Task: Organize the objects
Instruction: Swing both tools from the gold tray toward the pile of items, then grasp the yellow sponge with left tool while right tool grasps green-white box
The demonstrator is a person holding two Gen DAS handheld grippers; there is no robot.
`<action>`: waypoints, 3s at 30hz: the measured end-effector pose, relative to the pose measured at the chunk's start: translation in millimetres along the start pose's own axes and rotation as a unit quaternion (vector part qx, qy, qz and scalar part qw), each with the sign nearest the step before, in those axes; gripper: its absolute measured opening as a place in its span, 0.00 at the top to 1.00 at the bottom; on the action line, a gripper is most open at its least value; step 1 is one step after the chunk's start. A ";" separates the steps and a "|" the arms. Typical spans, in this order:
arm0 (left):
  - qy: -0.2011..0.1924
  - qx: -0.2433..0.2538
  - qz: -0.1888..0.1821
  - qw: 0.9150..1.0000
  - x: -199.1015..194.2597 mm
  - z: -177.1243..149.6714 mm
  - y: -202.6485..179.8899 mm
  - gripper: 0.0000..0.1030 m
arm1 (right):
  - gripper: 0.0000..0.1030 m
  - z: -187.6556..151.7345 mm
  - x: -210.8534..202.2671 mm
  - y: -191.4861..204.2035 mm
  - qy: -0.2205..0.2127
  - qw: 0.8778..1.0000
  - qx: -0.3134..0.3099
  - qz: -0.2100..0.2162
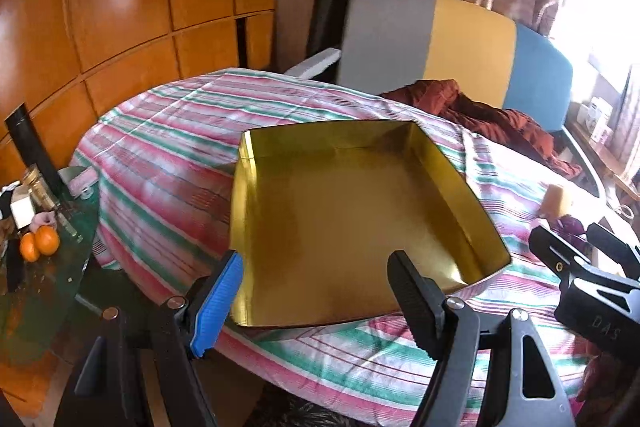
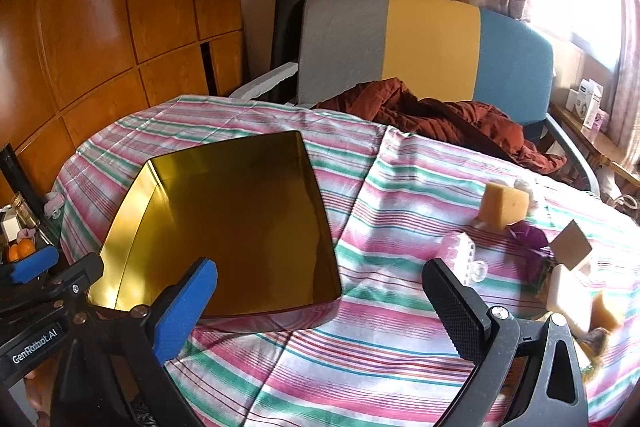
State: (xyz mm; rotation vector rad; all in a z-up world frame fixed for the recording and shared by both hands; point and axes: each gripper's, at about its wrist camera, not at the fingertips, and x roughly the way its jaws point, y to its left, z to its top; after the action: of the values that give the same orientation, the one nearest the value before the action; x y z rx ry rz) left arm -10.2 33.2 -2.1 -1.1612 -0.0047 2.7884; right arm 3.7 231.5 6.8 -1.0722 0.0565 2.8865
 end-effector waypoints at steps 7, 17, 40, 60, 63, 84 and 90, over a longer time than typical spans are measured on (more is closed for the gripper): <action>0.006 0.010 -0.071 0.997 3.0 5.5 -16.9 0.26 | 0.00 0.3 -5.2 -19.8 -0.003 1.000 0.017 -0.010; 0.062 0.081 -0.237 0.966 18.5 19.6 -105.0 0.21 | 0.00 -21.6 -16.4 -87.7 0.019 0.995 0.065 -0.067; 0.209 0.279 -0.367 0.863 54.0 -35.0 -301.5 0.20 | 0.00 -100.4 -93.5 -260.8 0.079 0.961 0.215 -0.157; 0.156 0.413 -0.384 0.811 75.2 -72.4 -351.2 0.39 | 0.00 -113.1 -81.7 -281.4 0.084 0.947 0.305 -0.048; 0.154 0.395 -0.396 0.814 71.2 -70.6 -340.0 0.43 | 0.00 -112.1 -79.9 -279.9 0.088 0.949 0.299 -0.052; 0.116 0.262 -0.366 0.886 30.7 -38.0 -189.7 0.42 | 0.49 -124.1 3.0 -242.5 0.270 0.930 0.214 -0.130; 0.104 0.234 -0.367 0.894 24.0 -27.9 -169.6 0.42 | 0.70 -127.5 -9.3 -231.8 0.274 0.934 0.205 -0.103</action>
State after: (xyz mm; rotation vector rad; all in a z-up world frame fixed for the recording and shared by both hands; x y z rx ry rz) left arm 11.5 203.1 -30.4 -1.0342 0.1936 1.8587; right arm 110.1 455.1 -86.6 -1.6199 0.5094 2.1705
